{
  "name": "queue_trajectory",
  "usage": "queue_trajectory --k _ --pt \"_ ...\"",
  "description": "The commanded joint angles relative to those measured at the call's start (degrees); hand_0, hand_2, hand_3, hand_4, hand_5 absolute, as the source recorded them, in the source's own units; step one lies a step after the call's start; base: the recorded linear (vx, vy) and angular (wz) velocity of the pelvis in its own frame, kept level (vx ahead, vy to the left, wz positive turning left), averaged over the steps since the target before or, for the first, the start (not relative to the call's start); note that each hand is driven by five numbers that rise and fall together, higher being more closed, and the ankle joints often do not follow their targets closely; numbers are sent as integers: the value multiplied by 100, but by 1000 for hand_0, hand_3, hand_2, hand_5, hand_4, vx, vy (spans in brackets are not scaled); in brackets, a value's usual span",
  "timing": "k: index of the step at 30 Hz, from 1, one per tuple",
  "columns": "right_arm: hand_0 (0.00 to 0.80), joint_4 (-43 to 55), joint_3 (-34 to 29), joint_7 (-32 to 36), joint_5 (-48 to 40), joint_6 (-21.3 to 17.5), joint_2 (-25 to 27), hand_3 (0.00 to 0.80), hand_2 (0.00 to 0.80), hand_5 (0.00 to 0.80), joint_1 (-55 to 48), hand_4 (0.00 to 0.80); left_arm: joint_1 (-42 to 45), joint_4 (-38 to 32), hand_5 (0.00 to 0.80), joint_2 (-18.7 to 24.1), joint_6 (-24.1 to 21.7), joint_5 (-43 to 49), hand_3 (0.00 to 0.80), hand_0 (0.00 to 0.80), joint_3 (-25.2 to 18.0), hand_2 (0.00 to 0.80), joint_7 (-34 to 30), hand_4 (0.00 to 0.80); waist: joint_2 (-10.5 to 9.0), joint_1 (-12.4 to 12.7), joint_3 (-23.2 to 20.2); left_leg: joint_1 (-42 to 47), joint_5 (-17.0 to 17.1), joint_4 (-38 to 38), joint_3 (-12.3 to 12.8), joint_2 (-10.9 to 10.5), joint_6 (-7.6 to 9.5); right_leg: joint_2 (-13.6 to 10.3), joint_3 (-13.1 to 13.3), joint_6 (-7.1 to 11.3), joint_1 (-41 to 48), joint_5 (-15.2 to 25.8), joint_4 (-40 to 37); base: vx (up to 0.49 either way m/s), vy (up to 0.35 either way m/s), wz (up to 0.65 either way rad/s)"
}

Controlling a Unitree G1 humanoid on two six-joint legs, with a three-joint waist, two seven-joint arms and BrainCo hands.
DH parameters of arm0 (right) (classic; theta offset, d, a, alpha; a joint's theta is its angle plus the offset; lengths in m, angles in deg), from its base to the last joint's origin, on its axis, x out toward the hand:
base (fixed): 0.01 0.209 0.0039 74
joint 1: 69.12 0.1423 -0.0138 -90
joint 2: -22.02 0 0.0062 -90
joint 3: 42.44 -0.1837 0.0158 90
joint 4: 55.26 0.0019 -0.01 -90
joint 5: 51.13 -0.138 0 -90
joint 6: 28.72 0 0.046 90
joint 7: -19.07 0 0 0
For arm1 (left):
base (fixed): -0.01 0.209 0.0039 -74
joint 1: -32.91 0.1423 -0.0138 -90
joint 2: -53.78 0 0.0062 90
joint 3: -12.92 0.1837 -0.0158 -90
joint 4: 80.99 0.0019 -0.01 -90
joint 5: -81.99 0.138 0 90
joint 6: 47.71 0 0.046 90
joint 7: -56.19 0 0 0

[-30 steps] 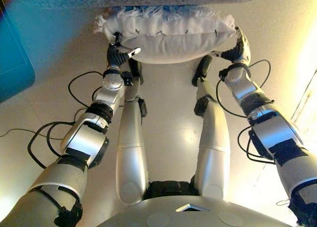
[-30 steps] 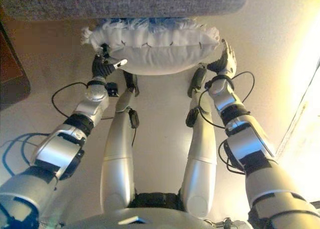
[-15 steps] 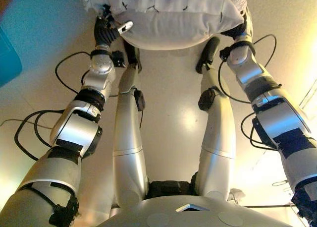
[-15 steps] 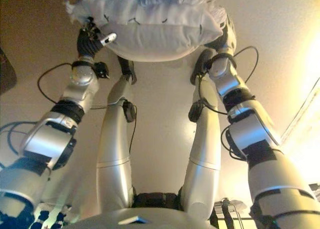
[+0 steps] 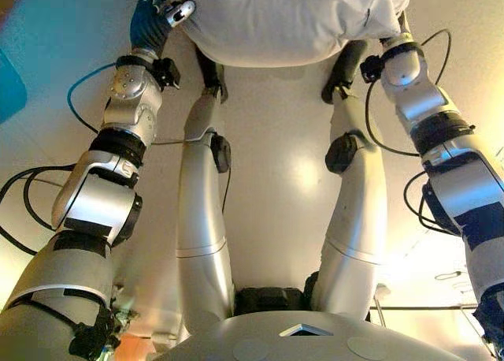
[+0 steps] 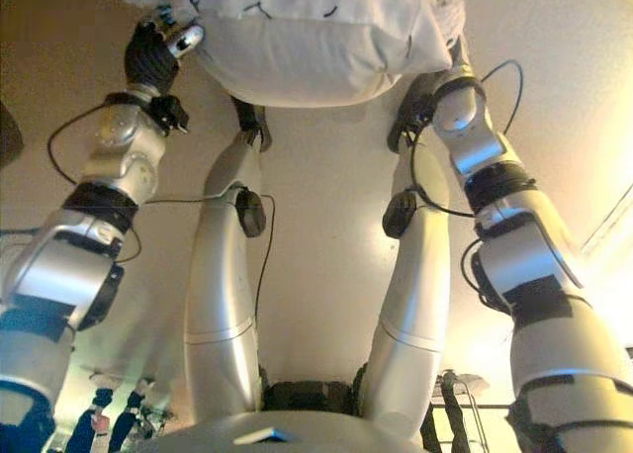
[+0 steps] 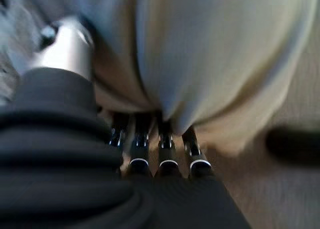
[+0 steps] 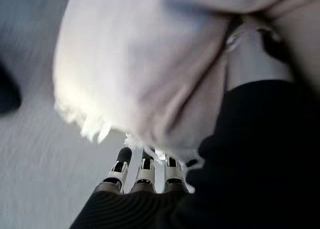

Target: Pick up the cushion and take it to the sofa

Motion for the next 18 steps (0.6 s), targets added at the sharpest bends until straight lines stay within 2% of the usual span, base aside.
queue_trajectory --k 1,2,5,12,18 --pt "772 1322 316 1531 -1031 -168 -175 772 772 772 -455 772 406 -886 800 -544 117 -186 800 800 190 800 -1113 800 327 -64 -12 -161 -63 26 -179 95 -221 29 397 436 35 29 216 -4 32 -2" --pt "800 1573 340 1697 -1213 -115 -154 800 800 800 -569 800 463 -1029 800 -543 84 -219 800 800 200 800 -1177 800 321 -74 -12 -159 -50 38 -177 103 -222 34 407 431 36 36 225 -2 21 -4" --pt "800 2177 314 2073 -1453 -150 -101 800 800 800 -895 800 688 -1449 800 -540 -28 -241 800 800 233 800 -1305 800 304 -89 -12 -163 -32 109 -180 118 -233 44 436 435 34 39 300 0 5 -2" --pt "800 2996 208 1927 -1347 -356 -74 800 800 800 -1348 800 1189 -2383 800 -632 -183 -320 800 800 335 800 -1348 800 295 -95 -12 -10 -3 193 -193 150 -216 76 449 425 187 65 373 -3 -11 -3" --pt "800 3182 50 1908 -1216 -640 -208 800 800 800 -1879 800 1752 -2620 800 -829 -463 -240 800 800 389 800 -1329 800 248 -113 -12 1068 155 -307 -136 160 -259 118 305 410 1259 184 -215 2 -47 -9"
